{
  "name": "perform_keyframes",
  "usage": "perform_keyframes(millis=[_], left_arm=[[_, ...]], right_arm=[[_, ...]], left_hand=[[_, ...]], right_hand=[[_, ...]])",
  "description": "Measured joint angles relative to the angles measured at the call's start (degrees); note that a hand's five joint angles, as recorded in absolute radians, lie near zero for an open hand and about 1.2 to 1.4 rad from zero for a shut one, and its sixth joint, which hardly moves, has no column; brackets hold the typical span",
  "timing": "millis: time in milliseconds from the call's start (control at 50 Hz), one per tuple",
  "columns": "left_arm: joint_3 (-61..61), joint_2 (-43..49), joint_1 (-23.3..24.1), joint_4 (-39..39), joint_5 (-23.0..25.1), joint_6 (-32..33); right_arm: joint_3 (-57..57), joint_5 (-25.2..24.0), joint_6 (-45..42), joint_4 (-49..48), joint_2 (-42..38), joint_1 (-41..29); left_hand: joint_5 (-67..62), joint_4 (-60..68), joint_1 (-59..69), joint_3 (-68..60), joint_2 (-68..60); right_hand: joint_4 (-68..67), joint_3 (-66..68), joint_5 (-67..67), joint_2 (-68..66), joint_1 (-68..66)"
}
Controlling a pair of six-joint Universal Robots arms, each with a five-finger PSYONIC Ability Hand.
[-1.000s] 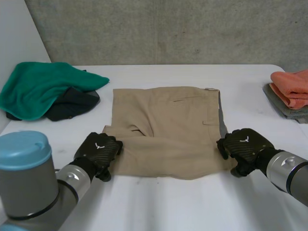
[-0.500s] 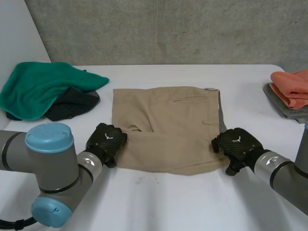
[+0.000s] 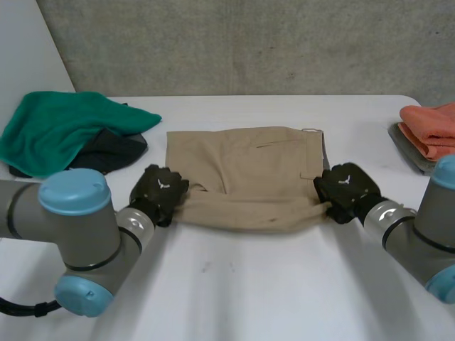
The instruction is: Fold the laundry.
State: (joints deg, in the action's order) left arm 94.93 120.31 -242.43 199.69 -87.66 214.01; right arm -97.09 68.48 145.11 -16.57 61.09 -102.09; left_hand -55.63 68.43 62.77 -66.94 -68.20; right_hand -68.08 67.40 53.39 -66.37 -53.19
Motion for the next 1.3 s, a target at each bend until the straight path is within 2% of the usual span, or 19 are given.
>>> perform_keyframes(millis=[80,140,160,240,260,340,500,620,700,800,920,940,960,1020,1040,1100,1240,1300], left_arm=[[0.4,-4.9,0.1,-1.4,0.0,-0.2],[0.6,-9.8,0.3,-3.6,0.0,-0.4],[0.3,-14.4,0.3,-6.1,0.1,-0.7],[-0.7,-19.4,0.3,-9.3,0.1,-1.1],[-2.6,-23.5,0.4,-12.3,0.2,-1.6],[-8.4,-28.8,0.4,-18.0,0.2,-3.3],[-18.6,-30.3,0.1,-24.1,0.7,-6.0],[-22.9,-23.4,-0.9,-25.0,2.7,-6.5],[-25.2,-14.5,-1.8,-23.0,3.2,-6.1],[-29.9,-4.3,-3.3,-17.7,3.1,-5.6],[-38.7,3.7,-4.6,-4.9,2.9,-5.3],[-41.2,4.9,-4.8,-0.5,2.8,-5.3],[-41.2,4.9,-4.8,-0.5,2.8,-5.3],[-46.9,6.1,-5.0,10.9,2.4,-5.5],[-46.9,6.1,-5.0,10.9,2.4,-5.5],[-49.9,5.6,-4.8,18.1,1.7,-5.9],[-47.6,2.6,-4.5,20.8,0.6,-7.4],[-39.8,-1.7,-4.5,19.8,0.4,-8.4]], right_arm=[[1.2,0.9,0.2,2.6,3.0,0.1],[2.6,1.7,0.3,6.3,6.8,0.3],[4.3,2.2,0.3,10.0,10.5,0.5],[7.0,2.5,0.4,14.3,14.7,0.6],[10.5,2.7,0.6,18.3,18.1,0.7],[18.0,2.9,0.9,24.3,22.5,0.6],[26.5,3.0,1.6,28.1,24.6,0.1],[29.1,3.8,2.1,27.8,20.2,-2.2],[30.8,6.6,1.3,25.4,12.7,-4.6],[33.2,10.0,0.2,17.6,3.9,-6.0],[37.1,13.1,-0.5,2.7,-3.9,-7.5],[38.7,13.7,-0.5,-1.6,-5.3,-8.0],[38.7,13.7,-0.5,-1.6,-5.3,-8.0],[43.9,15.0,-0.3,-12.1,-8.1,-9.0],[43.9,15.0,-0.3,-12.1,-8.1,-9.0],[48.8,16.0,0.3,-17.8,-8.8,-9.9],[52.7,16.8,2.1,-19.8,-8.1,-10.8],[51.4,16.7,3.5,-18.3,-6.7,-11.0]], left_hand=[[0.0,0.1,0.0,0.0,0.0],[0.0,0.2,0.0,-0.2,0.0],[-0.4,0.2,0.0,-0.2,-0.1],[-0.7,0.2,0.0,-0.3,-0.2],[-0.7,0.2,0.0,-0.4,-0.2],[-0.7,0.2,0.0,-0.6,-0.3],[-1.2,0.2,0.8,-1.0,-0.3],[-1.7,0.2,1.3,-1.0,-0.4],[-1.7,0.2,1.5,-1.0,-0.4],[-1.7,0.3,1.5,-1.0,-0.4],[-1.7,0.4,1.5,-1.0,-0.4],[-1.7,0.4,1.5,-1.0,-0.4],[-1.7,0.4,1.5,-1.0,-0.4],[-1.7,0.4,1.5,-1.0,-0.4],[-1.7,0.4,1.5,-1.0,-0.4],[-1.7,0.4,1.5,-1.0,-0.4],[-1.7,0.4,1.5,-1.0,-0.4],[-1.7,0.4,1.5,-1.0,-0.5]], right_hand=[[0.0,0.0,1.2,-0.6,-0.1],[0.0,0.0,1.3,-1.0,-0.1],[0.0,0.1,1.3,-1.1,-0.1],[0.0,0.2,1.3,-1.1,-0.1],[0.0,0.2,1.3,-1.1,-0.5],[0.0,0.2,1.3,-1.1,-2.2],[0.0,0.2,2.7,-1.1,-2.9],[0.0,0.3,2.8,-1.1,-3.6],[-0.1,0.5,2.8,-1.4,-3.7],[-0.1,0.5,2.8,-1.4,-3.7],[-0.1,0.5,2.8,-1.4,-3.7],[-0.1,0.5,2.8,-1.4,-3.7],[-0.1,0.5,2.8,-1.4,-3.7],[-0.3,0.5,2.8,-1.4,-3.7],[-0.3,0.5,2.8,-1.4,-3.7],[-0.3,0.5,2.8,-1.4,-3.7],[-0.3,0.5,2.8,-1.4,-3.7],[-0.3,0.5,2.8,-1.4,-3.7]])
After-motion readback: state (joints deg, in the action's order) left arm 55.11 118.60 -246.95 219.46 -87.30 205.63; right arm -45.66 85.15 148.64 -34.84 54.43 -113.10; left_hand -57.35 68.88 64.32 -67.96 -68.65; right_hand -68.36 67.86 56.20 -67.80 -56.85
